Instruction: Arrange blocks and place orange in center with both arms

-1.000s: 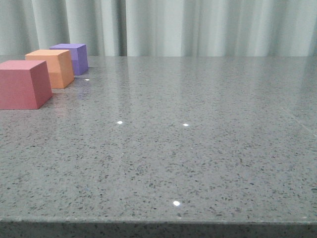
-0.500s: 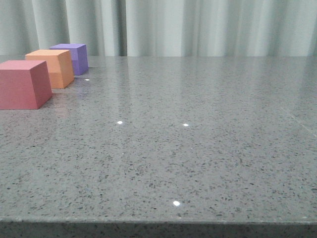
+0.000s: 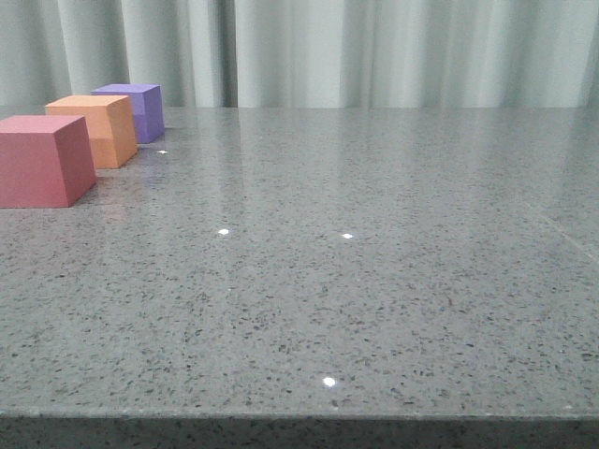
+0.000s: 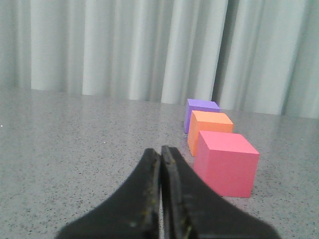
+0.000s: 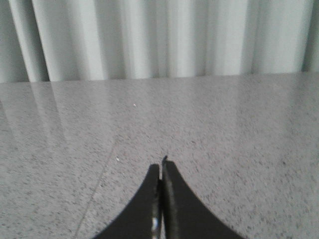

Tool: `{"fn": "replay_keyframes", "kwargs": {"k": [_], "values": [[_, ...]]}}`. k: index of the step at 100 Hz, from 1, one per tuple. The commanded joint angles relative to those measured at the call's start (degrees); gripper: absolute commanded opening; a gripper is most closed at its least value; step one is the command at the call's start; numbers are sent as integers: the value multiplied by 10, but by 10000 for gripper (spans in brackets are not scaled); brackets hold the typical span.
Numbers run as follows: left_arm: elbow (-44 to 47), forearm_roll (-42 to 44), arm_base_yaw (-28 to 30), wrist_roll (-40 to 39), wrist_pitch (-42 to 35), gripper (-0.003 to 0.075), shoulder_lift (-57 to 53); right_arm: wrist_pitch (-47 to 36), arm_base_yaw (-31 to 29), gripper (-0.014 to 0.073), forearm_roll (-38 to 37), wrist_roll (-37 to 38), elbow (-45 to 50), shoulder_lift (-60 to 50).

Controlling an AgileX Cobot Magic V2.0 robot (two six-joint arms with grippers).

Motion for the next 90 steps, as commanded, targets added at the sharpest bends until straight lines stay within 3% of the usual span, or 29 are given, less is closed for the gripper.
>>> {"fn": "replay_keyframes", "kwargs": {"k": [1,21,90], "values": [[23,-6,2,0,-46,-20,-20,-84,-11,-69,5,-1,10,-9],[23,-6,2,0,-46,-20,-20,-204,-11,-69,5,-1,72,-9],[23,-6,2,0,-46,-20,-20,-200,-11,-69,5,-1,70,-9]]}}
